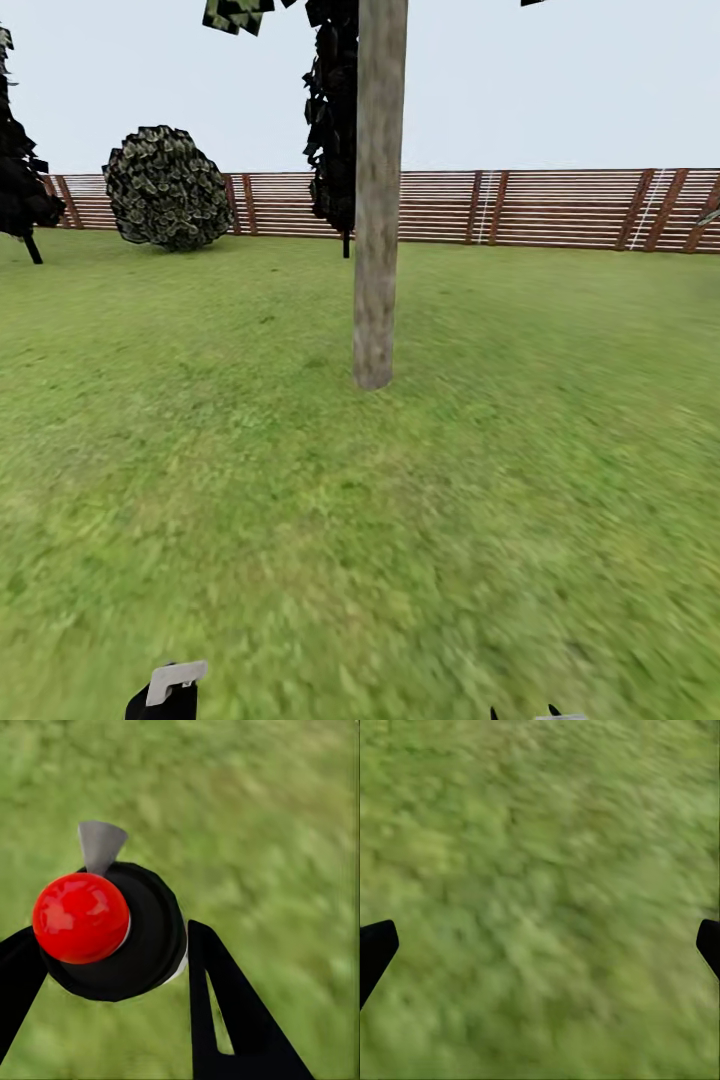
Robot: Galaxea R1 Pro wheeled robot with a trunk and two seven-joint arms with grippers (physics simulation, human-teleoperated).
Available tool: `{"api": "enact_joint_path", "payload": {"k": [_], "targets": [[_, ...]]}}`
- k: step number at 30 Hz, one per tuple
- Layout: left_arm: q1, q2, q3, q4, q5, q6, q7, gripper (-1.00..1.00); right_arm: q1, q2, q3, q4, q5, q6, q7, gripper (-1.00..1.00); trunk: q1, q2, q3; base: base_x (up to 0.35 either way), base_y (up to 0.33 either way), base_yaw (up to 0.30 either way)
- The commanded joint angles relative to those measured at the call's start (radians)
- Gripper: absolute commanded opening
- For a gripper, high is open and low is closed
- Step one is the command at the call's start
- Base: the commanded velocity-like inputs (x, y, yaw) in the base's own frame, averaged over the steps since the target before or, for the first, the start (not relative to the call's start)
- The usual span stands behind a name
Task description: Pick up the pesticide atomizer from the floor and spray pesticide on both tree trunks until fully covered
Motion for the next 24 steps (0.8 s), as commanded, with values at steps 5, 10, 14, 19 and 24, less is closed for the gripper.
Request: {"api": "enact_joint_path", "payload": {"k": [5,10,14,19,24], "targets": [[-0.001,0.0,0.001,0.0,0.0,-0.003,0.001,-1.0,-0.001,0.001,-0.004,-0.001,0.007,-0.003,0.0,1.0,0.0,0.0,-0.001,0.337,-0.078,0.142],[-0.001,0.0,0.001,0.0,0.0,-0.003,0.001,-1.0,-0.001,0.001,-0.006,0.0,0.008,-0.003,-0.001,1.0,0.0,0.0,-0.001,0.337,-0.078,0.123],[-0.001,0.0,0.001,0.0,0.001,-0.003,0.001,-1.0,-0.001,0.001,-0.007,0.001,0.008,-0.003,-0.001,1.0,0.0,0.0,-0.001,0.337,-0.078,0.009],[0.0,0.0,0.001,0.0,0.0,-0.003,0.001,-1.0,-0.001,0.0,-0.007,0.001,0.008,-0.003,-0.001,1.0,0.0,0.0,-0.001,0.337,-0.078,0.001],[0.0,0.0,0.001,0.0,0.001,-0.003,0.001,-1.0,-0.001,0.001,-0.006,-0.002,0.007,-0.003,-0.001,1.0,0.0,0.0,-0.001,0.337,-0.078,0.0]]}}
